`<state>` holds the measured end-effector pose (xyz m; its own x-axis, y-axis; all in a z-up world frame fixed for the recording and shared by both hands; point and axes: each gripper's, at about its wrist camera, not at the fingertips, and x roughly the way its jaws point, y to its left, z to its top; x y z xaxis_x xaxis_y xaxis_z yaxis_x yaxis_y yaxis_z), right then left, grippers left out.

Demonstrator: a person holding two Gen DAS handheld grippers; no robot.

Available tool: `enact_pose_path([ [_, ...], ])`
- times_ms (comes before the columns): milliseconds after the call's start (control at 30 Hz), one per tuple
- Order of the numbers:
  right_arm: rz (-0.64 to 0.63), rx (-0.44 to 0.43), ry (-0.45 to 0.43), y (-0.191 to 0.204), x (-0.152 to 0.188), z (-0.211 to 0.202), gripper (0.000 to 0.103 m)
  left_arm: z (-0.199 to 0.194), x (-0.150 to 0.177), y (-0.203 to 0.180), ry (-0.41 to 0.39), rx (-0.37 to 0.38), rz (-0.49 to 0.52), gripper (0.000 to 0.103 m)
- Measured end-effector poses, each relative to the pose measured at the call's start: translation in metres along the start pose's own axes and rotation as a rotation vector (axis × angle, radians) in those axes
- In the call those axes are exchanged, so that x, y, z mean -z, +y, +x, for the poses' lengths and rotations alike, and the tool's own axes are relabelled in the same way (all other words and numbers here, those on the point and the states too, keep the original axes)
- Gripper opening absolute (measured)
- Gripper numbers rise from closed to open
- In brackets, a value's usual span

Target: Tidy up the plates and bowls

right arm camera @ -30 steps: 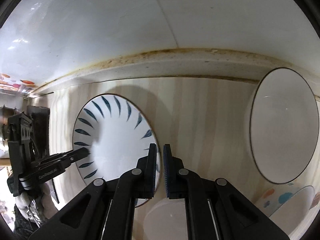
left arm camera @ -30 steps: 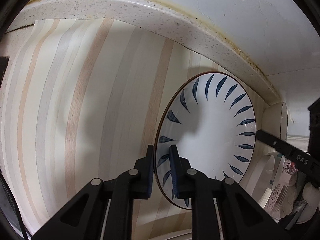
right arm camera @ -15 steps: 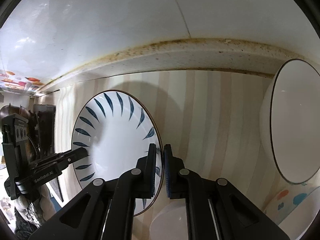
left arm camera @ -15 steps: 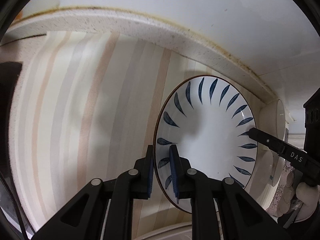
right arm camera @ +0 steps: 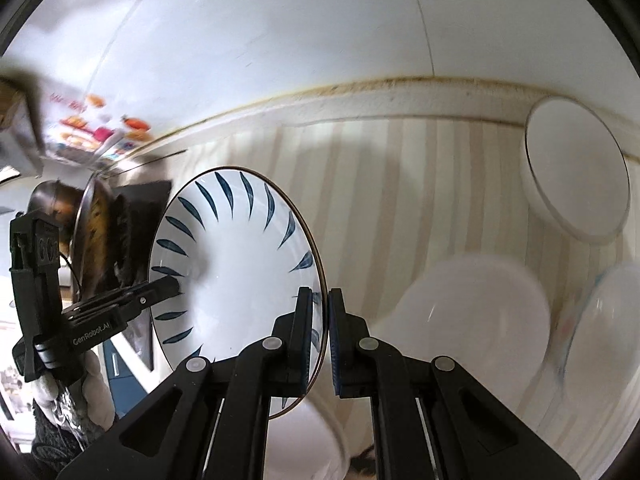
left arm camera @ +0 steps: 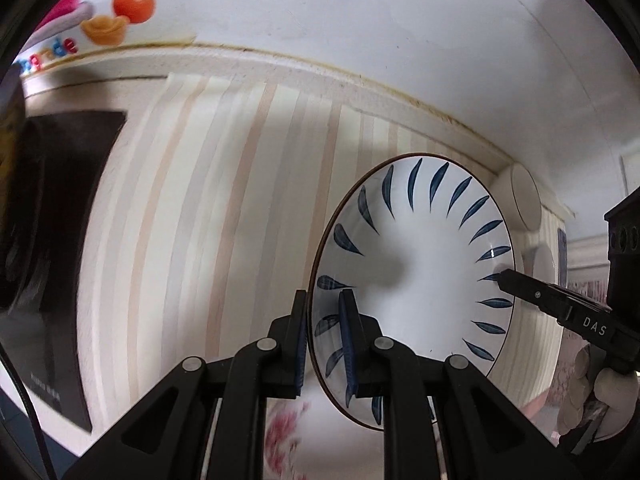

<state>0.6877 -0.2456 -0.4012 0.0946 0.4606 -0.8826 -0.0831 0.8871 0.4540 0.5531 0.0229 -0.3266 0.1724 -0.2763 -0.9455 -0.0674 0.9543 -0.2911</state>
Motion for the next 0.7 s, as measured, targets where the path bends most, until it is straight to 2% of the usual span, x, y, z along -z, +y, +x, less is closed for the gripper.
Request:
enact_pose_path([
  [167,0.010,-0.012,-0.004,0.010,0.055,-0.018,0.009,-0.015,0.039,0.005,0.010,-0.004,0.027,0.013],
  [333,0.025,-0.019,-0.001,0.018,0.104,-0.020,0.009,-0.020,0.074,0.004,0.016,-0.011,0.063,0.013],
  [433,0.055,-0.022,0.005,0.014,0.131,-0.016,0.009,-0.015,0.086,0.005,0.029,-0.016,0.081,0.013],
  [700,0.117,-0.024,0.025,0.002,0.170,0.007,0.009,0.011,0.103,0.009,0.082,-0.025,0.091,0.013],
])
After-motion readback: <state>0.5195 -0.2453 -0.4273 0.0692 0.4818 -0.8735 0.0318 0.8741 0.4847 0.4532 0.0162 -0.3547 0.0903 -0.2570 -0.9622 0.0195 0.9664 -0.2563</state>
